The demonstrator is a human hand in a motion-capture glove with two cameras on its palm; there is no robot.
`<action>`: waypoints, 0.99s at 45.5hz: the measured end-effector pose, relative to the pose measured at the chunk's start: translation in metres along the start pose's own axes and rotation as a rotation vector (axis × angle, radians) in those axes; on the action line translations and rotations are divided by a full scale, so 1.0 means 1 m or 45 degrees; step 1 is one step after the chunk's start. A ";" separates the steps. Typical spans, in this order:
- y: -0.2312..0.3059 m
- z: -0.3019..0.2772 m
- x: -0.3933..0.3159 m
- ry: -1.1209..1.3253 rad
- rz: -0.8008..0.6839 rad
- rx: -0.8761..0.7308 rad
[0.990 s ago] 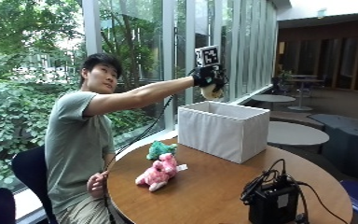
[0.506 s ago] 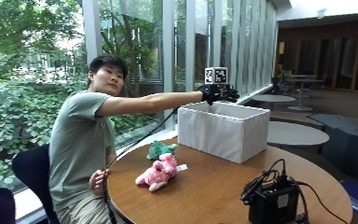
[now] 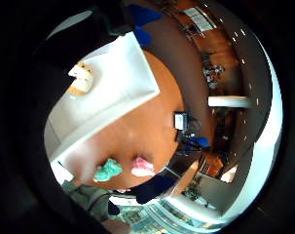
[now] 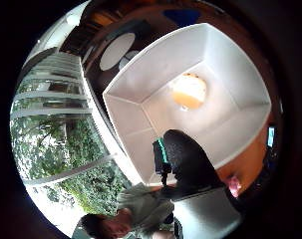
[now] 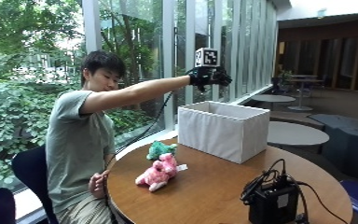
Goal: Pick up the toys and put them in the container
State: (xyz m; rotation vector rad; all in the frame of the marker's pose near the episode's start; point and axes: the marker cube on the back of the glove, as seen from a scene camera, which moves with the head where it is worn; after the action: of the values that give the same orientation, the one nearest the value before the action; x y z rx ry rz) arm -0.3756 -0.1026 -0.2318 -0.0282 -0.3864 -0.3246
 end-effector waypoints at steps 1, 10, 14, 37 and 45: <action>0.012 -0.006 0.012 0.057 -0.101 0.008; 0.099 -0.038 0.108 0.199 -0.152 -0.007; 0.135 -0.038 0.129 0.072 -0.090 -0.033; 0.262 0.180 0.365 0.266 -0.349 -0.497; 0.243 0.275 0.342 0.125 0.166 -0.553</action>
State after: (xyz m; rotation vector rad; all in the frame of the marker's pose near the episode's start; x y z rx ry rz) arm -0.1000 0.0471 0.1599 -0.4593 -0.2097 -0.2748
